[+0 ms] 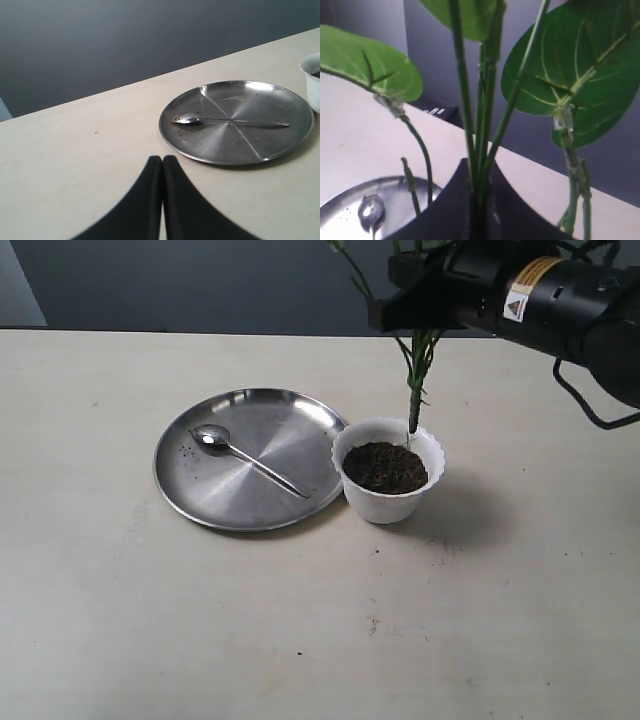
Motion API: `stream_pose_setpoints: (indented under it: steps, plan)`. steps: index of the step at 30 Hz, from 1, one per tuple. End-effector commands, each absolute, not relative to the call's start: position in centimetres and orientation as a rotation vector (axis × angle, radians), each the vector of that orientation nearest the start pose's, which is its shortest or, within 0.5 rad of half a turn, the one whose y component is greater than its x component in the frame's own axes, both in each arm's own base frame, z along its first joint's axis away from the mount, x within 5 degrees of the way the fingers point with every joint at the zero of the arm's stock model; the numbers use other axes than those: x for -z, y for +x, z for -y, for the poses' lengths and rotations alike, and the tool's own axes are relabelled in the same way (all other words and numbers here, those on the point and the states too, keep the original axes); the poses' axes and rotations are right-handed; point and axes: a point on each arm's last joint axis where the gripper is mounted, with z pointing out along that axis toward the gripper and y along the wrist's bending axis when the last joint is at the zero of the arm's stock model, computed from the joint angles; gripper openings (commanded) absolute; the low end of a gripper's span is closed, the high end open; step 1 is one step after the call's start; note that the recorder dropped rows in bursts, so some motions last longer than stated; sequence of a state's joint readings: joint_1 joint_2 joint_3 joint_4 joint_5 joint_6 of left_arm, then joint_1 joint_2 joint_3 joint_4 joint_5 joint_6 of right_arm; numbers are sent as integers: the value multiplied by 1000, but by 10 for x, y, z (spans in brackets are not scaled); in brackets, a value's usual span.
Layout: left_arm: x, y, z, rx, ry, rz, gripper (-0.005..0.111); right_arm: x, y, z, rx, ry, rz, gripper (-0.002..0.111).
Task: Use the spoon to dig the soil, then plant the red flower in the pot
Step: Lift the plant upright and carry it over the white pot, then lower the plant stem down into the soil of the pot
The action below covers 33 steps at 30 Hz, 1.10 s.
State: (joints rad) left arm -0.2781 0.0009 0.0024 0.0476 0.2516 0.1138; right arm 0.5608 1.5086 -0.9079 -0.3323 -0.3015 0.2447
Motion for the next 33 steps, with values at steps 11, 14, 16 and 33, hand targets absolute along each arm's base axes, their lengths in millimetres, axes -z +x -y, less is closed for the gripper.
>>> stream_pose_setpoints:
  steps: [11,14,16,33]
  plan:
    - [-192,53,15,90,364,-1684,0,-268,262,-175,-209,-403,-1434,1]
    - [-192,53,15,90,364,-1684,0,-251,250,-180,-343,-461,-1396,1]
    - [-192,53,15,90,364,-1684,0,-240,248,-181,-354,-457,-1402,1]
    - [-192,53,15,90,364,-1684,0,-155,250,-198,-390,-629,-1492,1]
